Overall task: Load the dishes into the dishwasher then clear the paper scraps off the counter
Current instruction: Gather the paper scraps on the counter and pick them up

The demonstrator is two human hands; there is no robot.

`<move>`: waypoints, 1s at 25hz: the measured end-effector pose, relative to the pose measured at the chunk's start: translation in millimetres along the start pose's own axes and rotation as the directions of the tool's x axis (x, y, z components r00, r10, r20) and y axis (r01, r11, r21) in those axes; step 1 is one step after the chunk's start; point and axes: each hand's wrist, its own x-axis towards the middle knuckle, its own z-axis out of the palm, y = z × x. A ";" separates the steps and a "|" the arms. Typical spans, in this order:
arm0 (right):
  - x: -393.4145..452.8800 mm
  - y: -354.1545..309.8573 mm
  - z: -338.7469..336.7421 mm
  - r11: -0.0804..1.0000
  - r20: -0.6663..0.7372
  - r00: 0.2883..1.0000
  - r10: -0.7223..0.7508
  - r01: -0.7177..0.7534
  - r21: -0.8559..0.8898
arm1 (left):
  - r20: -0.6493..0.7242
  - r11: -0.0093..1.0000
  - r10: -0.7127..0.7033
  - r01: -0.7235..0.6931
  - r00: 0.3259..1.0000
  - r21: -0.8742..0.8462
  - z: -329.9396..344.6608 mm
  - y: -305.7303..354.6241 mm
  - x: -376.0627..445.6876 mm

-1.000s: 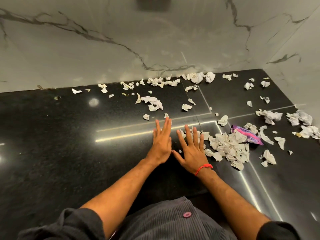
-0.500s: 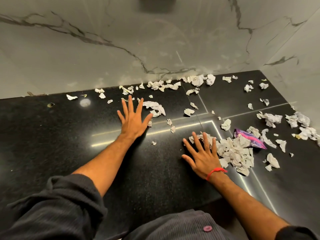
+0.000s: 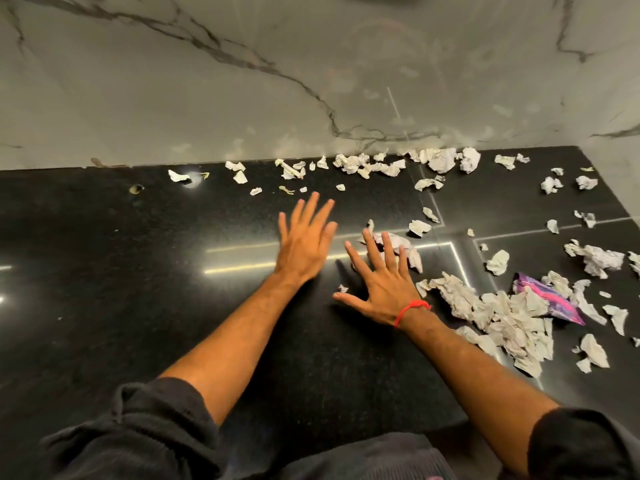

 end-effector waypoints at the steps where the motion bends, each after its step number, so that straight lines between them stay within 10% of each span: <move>1: 11.5 -11.2 0.4 0.999 0.005 0.999 -0.046 0.046 -0.008 | -0.031 0.995 -0.084 0.085 0.996 0.054 -14.0 -23.9 3.6; 11: 33.1 20.9 23.8 0.980 0.001 0.982 0.189 -0.189 -0.055 | -0.151 0.791 -0.520 0.541 0.841 0.285 -121.2 -170.8 41.6; 20: 48.0 12.3 10.6 0.978 -0.064 0.983 0.174 -0.165 0.128 | 0.285 0.955 0.019 -0.101 0.958 0.279 15.6 5.9 51.6; 25: 40.3 34.5 1.5 0.979 -0.114 0.975 0.192 -0.182 0.094 | 0.027 0.986 -0.052 0.047 0.998 0.160 15.5 4.7 66.8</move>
